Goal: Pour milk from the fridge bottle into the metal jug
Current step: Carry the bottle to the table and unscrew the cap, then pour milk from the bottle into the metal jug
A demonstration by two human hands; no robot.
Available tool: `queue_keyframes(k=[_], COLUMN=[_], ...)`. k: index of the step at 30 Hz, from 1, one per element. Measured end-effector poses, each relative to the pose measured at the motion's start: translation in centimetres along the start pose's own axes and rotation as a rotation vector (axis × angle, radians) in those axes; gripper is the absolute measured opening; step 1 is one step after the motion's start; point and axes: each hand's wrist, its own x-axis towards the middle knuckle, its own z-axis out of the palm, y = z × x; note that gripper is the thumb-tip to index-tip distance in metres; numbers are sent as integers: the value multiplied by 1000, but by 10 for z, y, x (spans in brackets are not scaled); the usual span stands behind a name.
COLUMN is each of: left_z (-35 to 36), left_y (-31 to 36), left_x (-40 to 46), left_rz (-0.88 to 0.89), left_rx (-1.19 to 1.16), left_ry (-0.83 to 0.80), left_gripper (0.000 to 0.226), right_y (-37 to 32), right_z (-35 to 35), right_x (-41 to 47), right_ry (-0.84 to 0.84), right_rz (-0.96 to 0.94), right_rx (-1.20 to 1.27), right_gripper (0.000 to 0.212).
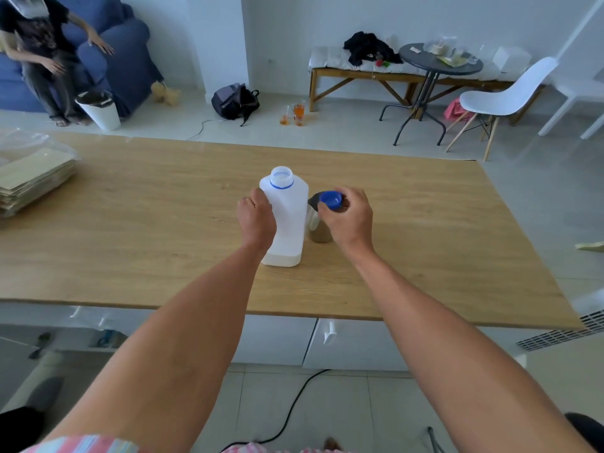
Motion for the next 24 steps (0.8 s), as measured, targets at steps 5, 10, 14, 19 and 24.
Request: queue_keyframes(k=[5,10,14,19,24], left_z=[2,5,7,8,8], left_y=[-5,-8,-8,-14,-13], left_x=[5,11,10,15,14], left_rz=[3,5,-8,12,13], left_rx=[-11,-36,-56,-48,-50], left_ry=[-15,7,55,48,45], left_gripper=[36,33,34,31,36], right_y=[55,96,108,106,85], right_z=[8,26,31,29,15], right_x=[-38,-54,-63,-69,-50], right_ry=[-96,-187,-210,-248,-151], right_rz=[159,207,197,192,258], right_rx=[-81,-301,-449,-507,-305], right_gripper=[28,37,52,56,38])
